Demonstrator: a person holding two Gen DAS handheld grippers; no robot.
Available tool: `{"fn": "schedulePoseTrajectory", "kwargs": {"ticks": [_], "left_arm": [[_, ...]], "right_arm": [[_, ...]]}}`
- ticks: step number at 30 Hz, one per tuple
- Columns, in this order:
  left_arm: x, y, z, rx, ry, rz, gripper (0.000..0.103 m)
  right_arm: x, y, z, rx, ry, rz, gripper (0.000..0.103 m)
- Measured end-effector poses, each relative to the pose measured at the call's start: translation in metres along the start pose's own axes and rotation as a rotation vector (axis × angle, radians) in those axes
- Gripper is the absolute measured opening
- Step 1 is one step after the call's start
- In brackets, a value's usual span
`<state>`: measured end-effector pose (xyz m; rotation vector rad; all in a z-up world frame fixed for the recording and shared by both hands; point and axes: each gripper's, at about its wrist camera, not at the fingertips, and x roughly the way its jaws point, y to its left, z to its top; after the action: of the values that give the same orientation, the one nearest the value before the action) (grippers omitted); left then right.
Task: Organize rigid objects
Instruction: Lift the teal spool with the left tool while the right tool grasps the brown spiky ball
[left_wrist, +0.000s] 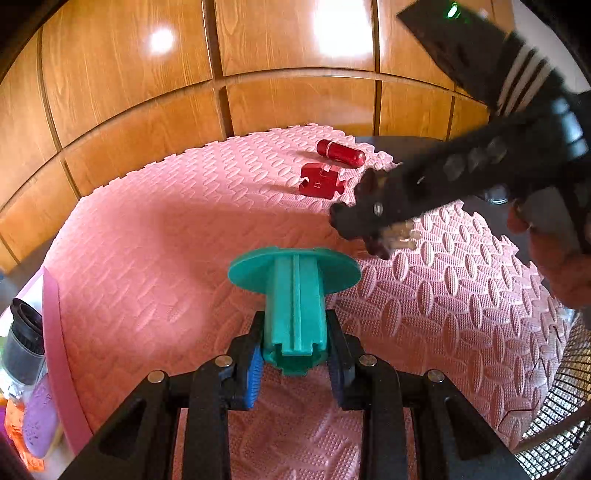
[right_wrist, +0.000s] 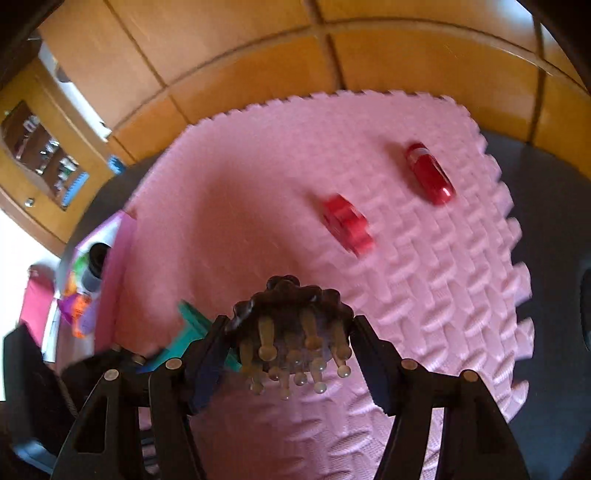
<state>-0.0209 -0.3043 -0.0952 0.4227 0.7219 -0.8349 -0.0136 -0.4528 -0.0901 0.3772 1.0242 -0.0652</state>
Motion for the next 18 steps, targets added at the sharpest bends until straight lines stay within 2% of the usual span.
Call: {"fn": "schedulePoseTrajectory", "kwargs": {"ticks": [7,13,18], "left_arm": [[-0.0017,-0.0040,-0.0015,0.003,-0.002,0.003,0.030],[-0.0038,-0.0002,-0.0010,-0.006,-0.002,-0.005,0.030],[-0.0050,0.0017,-0.0009,-0.012,-0.003,-0.009,0.030]], "right_arm": [[0.0034,-0.0044,0.0011,0.015,-0.005,0.008,0.067],[0.0072,-0.0103,0.0004,0.044,0.016,0.055,0.067],[0.0114,-0.0022,0.0015,0.015,0.015,0.033,0.067]]}}
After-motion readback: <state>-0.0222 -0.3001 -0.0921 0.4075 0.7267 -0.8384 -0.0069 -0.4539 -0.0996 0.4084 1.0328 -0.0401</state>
